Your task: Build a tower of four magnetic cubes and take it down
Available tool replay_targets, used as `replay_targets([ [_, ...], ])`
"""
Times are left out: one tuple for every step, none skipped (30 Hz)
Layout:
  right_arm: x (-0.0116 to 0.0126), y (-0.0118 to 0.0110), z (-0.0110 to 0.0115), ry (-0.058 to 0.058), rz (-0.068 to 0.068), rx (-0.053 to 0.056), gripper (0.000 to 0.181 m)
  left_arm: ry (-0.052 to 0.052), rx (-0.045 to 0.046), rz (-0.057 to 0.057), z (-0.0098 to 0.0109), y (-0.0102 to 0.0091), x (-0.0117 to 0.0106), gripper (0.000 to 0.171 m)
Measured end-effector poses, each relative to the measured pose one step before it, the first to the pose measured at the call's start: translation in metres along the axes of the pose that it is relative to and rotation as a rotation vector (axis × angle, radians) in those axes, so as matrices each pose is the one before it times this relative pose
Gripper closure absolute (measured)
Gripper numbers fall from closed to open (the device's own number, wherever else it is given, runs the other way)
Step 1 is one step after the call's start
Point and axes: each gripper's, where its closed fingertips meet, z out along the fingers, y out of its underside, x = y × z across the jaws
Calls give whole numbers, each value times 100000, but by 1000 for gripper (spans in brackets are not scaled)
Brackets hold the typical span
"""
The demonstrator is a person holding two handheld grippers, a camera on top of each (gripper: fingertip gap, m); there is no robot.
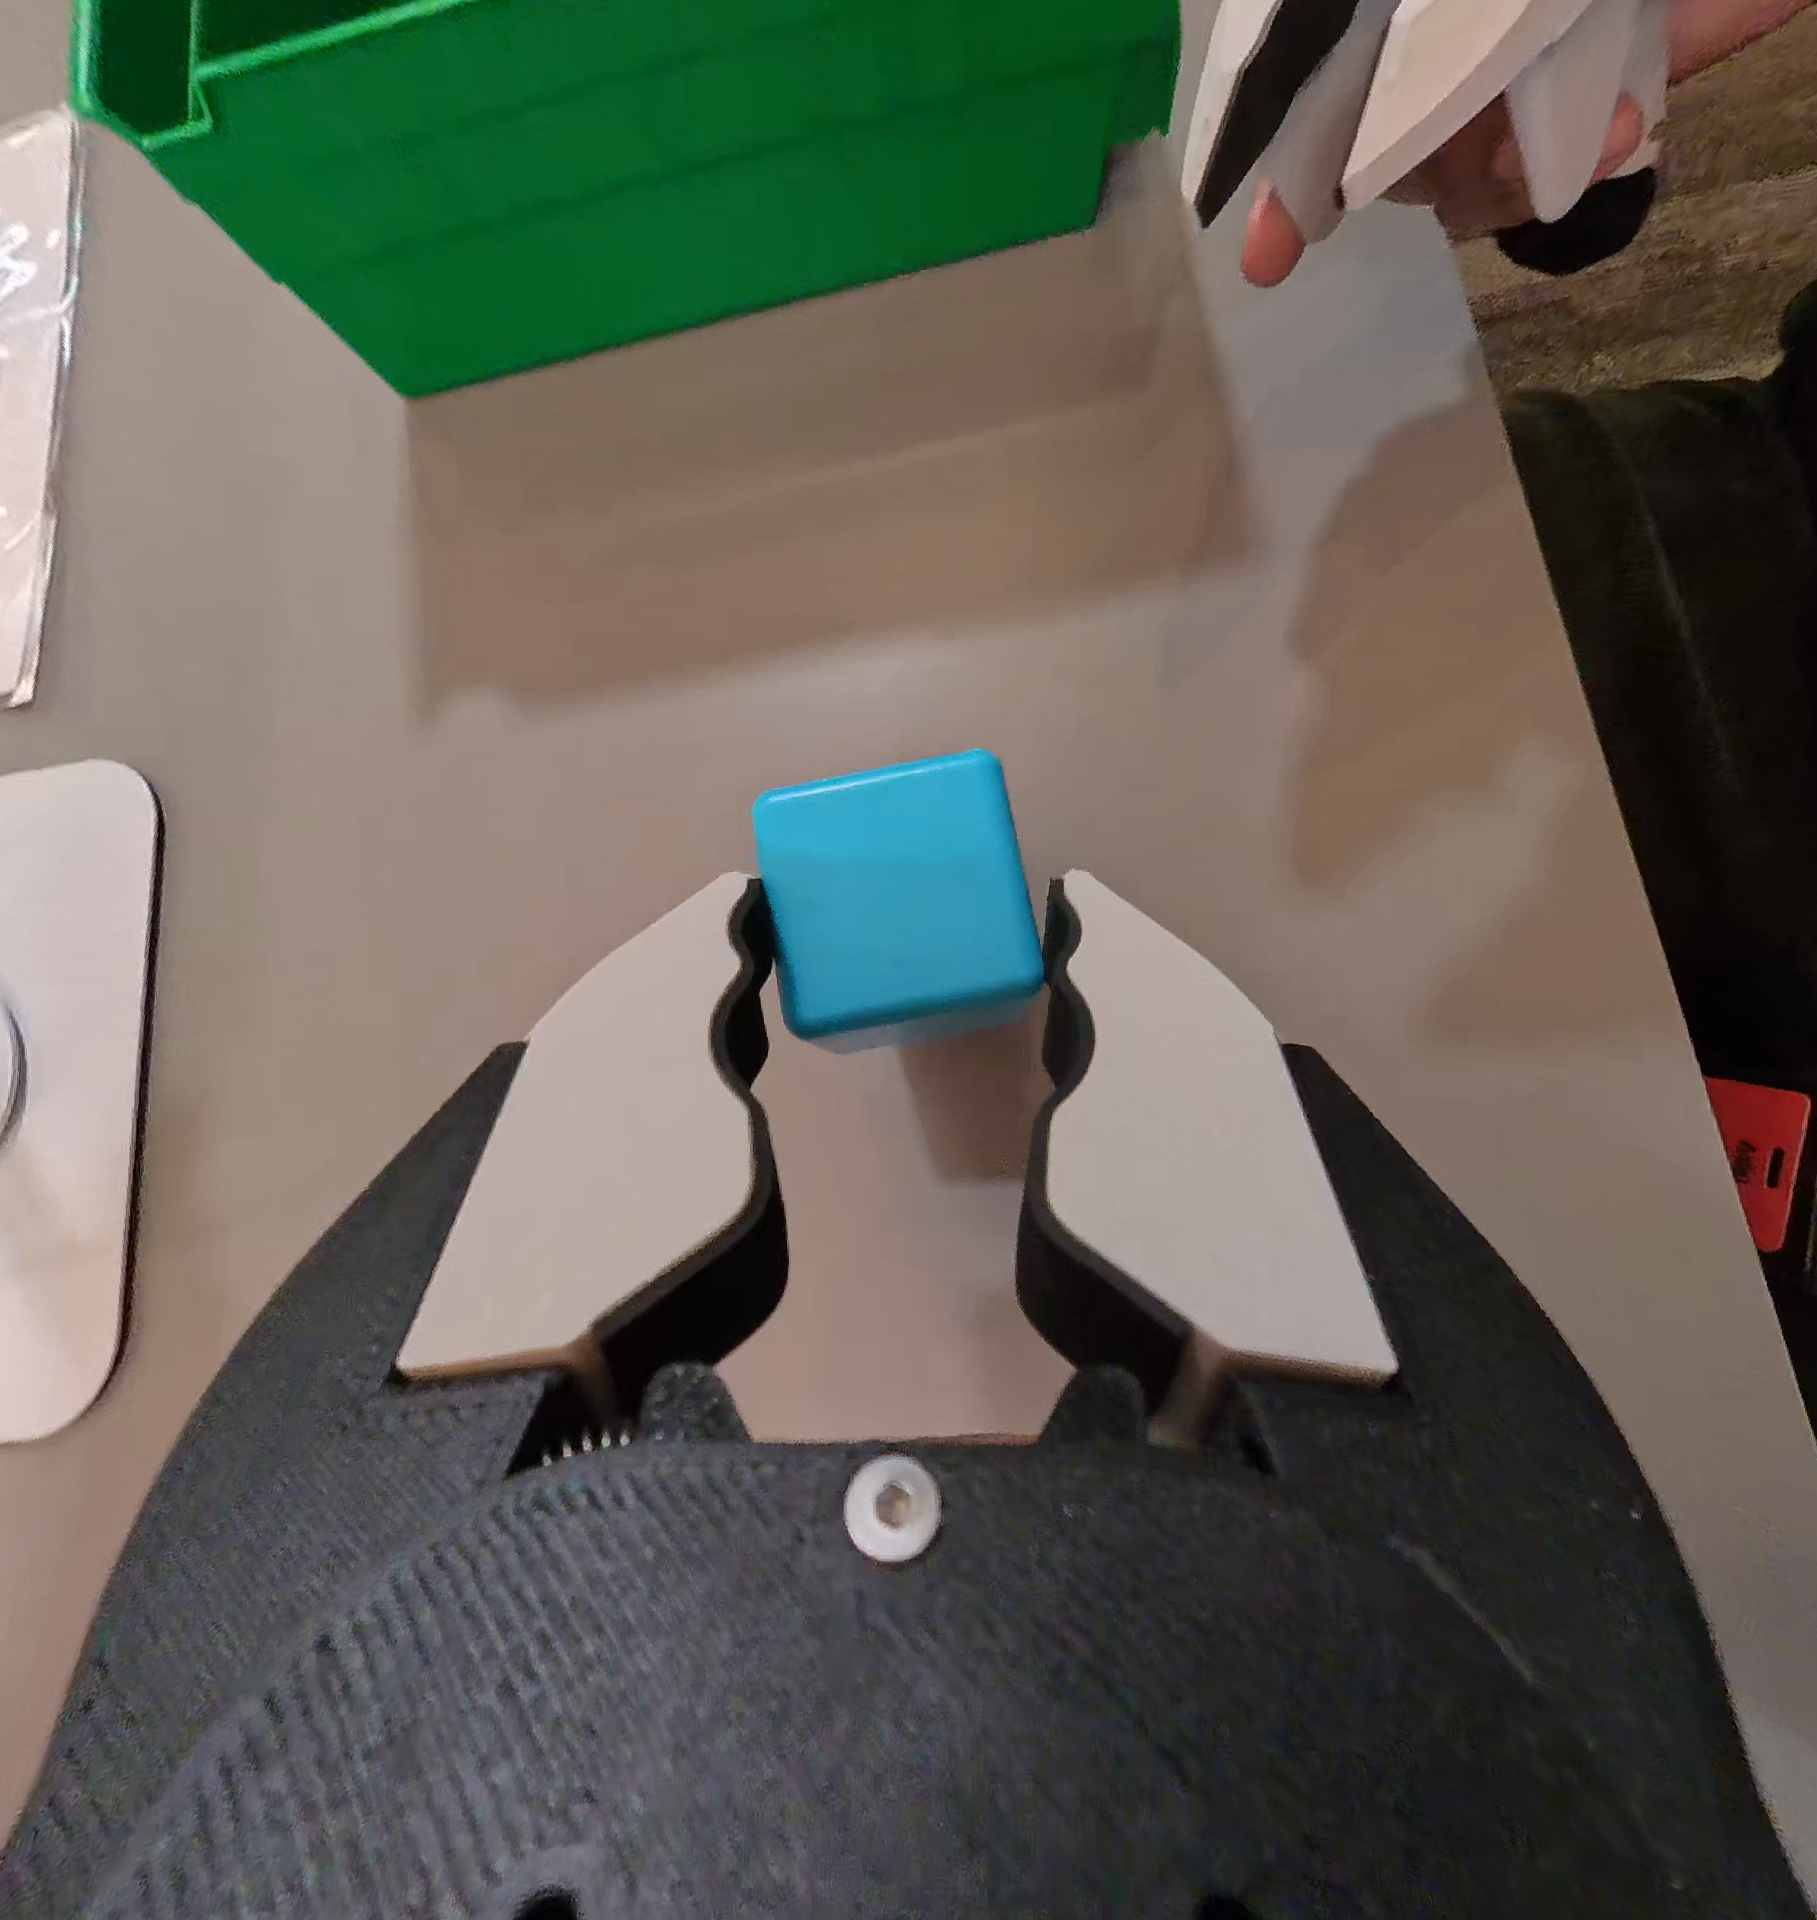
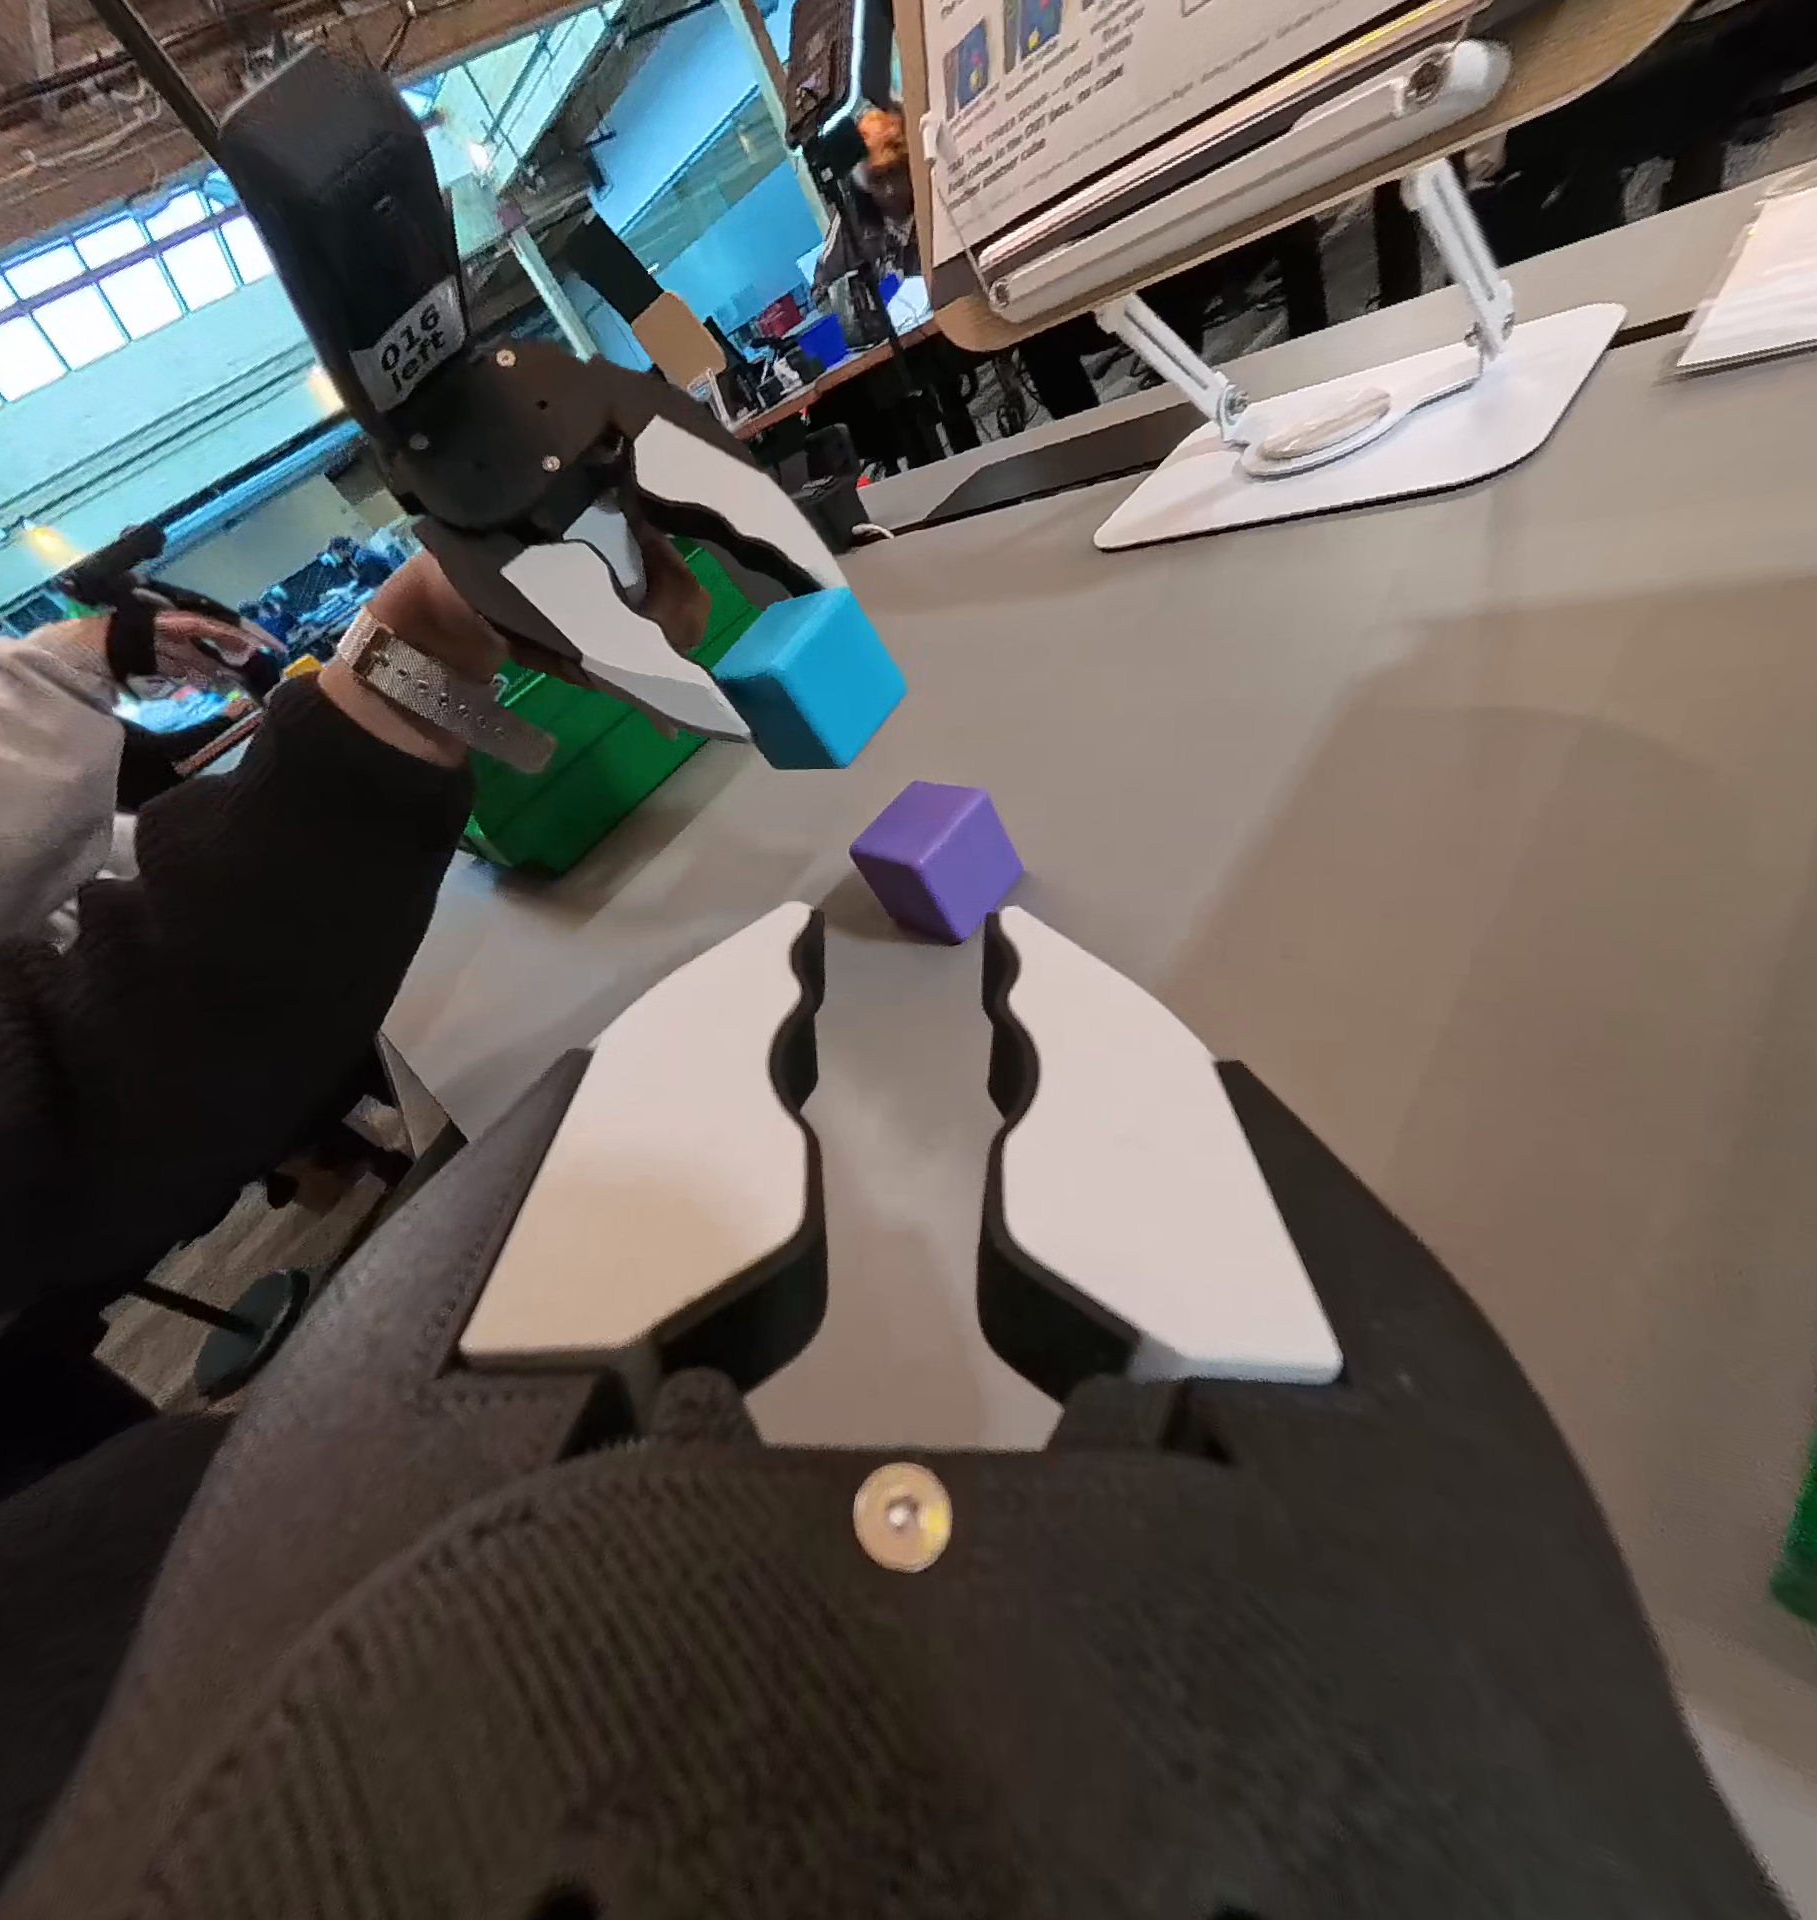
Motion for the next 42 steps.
replay_targets([
  [164, -52, -235, 529, 911, 645, 152, 1193, 528, 811, 149, -329, 82, 117],
  [157, -28, -212, 474, 863, 410, 152, 1115, 524, 896, 218, -286, 83, 116],
  [112, -10, -166, 360, 762, 257, 152, 1090, 583, 844, 269, -225, 79, 117],
  [68, 11, -145, 183, 639, 174, 152, 1175, 517, 684, 289, -164, 80, 117],
  [19, 2, -115, 64, 482, 122, 152, 1222, 279, 503, 315, -55, 68, 117],
  [-37, -1, -102, -1, 174, 159, 152, 1083, 30, 637, 315, 33, 27, 116],
  [-49, 1, -89, 41, -239, 146, 152, 869, 147, 1065, 279, 71, 9, 116],
  [-35, 37, -75, 198, -572, -37, 152, 740, 636, 1125, 222, 39, 15, 116],
  [-19, 52, -52, 314, -730, -249, 152, 1044, 817, 461, 158, 17, 45, 116],
  [-6, 73, -35, 297, -728, -330, 152, 1273, 520, -211, 74, 32, 34, 116],
  [-9, 68, -30, 190, -571, -304, 152, 709, 505, -429, 25, 13, -61, 116],
  [-10, 56, -22, 88, -314, -251, 152, -280, 519, -215, -17, 6, -177, 116],
  [2, 23, -30, 37, -40, -126, 152, -386, 387, 16, -37, 44, -184, 116],
  [4, -19, -38, -4, 158, 147, 152, 362, 466, -137, -32, 45, -57, 116],
  [3, -51, -50, -59, 264, 376, 152, 817, 558, -408, -23, 30, 12, 116],
  [23, -58, -27, -50, 395, 370, 152, 908, 527, -389, 9, 38, 48, 116],
  [46, -41, -21, -91, 590, 224, 152, 701, 246, -301, 49, 82, 49, 116],
  [32, -21, -3, -200, 800, 147, 152, 564, -345, -362, 81, 159, 20, 116],
  [12, -44, -18, -323, 948, 219, 152, 101, -932, -310, 105, 227, -38, 116],
  [-7, -42, -20, -373, 975, 348, 152, -120, -1025, -103, 122, 241, -63, 116],
  [-9, -61, -31, -314, 872, 392, 152, 79, -625, -115, 120, 174, -11, 115],
  [4, -49, -26, -218, 710, 326, 152, 280, -147, -259, 112, 112, 19, 115],
  [14, -33, -24, -147, 556, 233, 152, 419, 58, -337, 102, 54, 31, 116],
  [8, -27, -12, -130, 443, 152, 152, 263, -90, -190, 103, 59, 30, 116],
  [3, -12, -19, -141, 377, 76, 152, 120, -321, 80, 102, 73, 14, 116],
  [-12, 2, -3, -143, 303, 35, 152, 31, -498, 136, 105, 79, -1, 116],
  [-6, -9, -3, -128, 178, 56, 152, 62, -828, 99, 112, 133, 2, 116],
  [-10, -6, -6, -67, 39, 53, 152, 148, -1354, 2, 140, 220, 5, 116],
  [-2, -8, -1, 0, -44, -2, 152, 47, -570, -2, 127, 116, -1, 116],
  [6, 12, -1, -5, -16, -29, 152, 244, -210, -138, 92, 61, 14, 115],
  [-7, -6, -9, -79, 94, 7, 152, 247, 805, -245, 32, -91, 14, 116],
  [-2, 2, -3, -133, 192, 36, 152, 185, 264, -314, 23, -36, -7, 116],
  [-11, -4, -6, -130, 245, 17, 152, 13, 12, -199, -8, 10, -24, 116],
  [-4, 5, -5, -109, 252, 15, 152, 6, -51, -118, -13, 17, -9, 116],
  [10, -5, -12, -85, 242, 49, 152, -11, -9, -161, -19, 21, -3, 116],
  [3, -4, 0, -70, 235, 82, 152, -15, 83, -170, -12, 9, -3, 116],
  [6, -16, -2, -73, 226, 68, 152, -70, 77, -154, -19, 16, -16, 116],
  [5, 5, 4, -58, 211, 10, 152, -103, 25, -337, -20, 7, -34, 116],
  [10, 11, 1, -36, 185, -35, 152, -292, -39, -644, -28, 6, -69, 116],
  [-3, 6, 10, -39, 150, -28, 152, -672, -164, -784, -34, 19, -117, 116],
  [-2, 3, 11, -49, 110, -3, 152, -1151, -247, -760, -41, 15, -154, 116],
  [-9, 2, -1, -34, 67, -18, 152, -1775, -272, -491, -16, 16, -209, 117],
])
